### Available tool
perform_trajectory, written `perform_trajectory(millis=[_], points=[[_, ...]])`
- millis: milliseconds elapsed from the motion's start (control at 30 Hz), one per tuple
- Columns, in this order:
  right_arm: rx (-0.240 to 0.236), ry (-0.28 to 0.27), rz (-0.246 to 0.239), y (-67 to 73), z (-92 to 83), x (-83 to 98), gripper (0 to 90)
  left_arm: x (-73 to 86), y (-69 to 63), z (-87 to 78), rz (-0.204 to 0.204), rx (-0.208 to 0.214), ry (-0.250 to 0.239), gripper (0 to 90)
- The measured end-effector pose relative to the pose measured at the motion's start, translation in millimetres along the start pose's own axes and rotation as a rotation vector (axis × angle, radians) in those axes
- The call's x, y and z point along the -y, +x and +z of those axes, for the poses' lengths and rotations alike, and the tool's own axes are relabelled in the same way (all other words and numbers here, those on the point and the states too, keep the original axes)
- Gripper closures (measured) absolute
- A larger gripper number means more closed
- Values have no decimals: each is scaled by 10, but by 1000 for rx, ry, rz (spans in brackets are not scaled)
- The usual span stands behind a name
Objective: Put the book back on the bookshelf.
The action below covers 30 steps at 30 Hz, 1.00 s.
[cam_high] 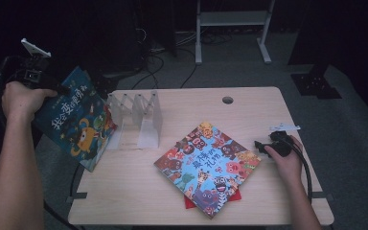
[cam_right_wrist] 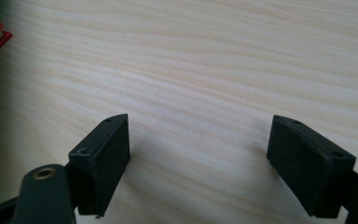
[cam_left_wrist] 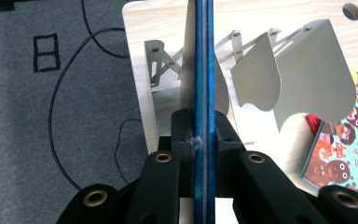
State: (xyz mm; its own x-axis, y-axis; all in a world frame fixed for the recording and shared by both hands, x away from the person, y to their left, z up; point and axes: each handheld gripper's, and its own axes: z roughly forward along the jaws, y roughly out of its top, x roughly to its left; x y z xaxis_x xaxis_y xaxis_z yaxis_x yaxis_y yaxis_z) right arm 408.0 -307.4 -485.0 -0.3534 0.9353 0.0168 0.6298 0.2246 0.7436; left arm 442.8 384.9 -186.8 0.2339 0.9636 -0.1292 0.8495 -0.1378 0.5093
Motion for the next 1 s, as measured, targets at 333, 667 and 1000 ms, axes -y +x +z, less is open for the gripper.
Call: perform_trajectory(millis=[333, 667, 1000], points=[[0, 0, -1, -1, 1, 0, 200, -92, 94, 112, -50, -25, -1, 825], [-1, 0, -2, -4, 1, -1, 201, -186, 125, 185, -62, -47, -2, 824], [-1, 0, -3, -4, 1, -1, 202, -152, 165, 191, -52, -35, -22, 813]])
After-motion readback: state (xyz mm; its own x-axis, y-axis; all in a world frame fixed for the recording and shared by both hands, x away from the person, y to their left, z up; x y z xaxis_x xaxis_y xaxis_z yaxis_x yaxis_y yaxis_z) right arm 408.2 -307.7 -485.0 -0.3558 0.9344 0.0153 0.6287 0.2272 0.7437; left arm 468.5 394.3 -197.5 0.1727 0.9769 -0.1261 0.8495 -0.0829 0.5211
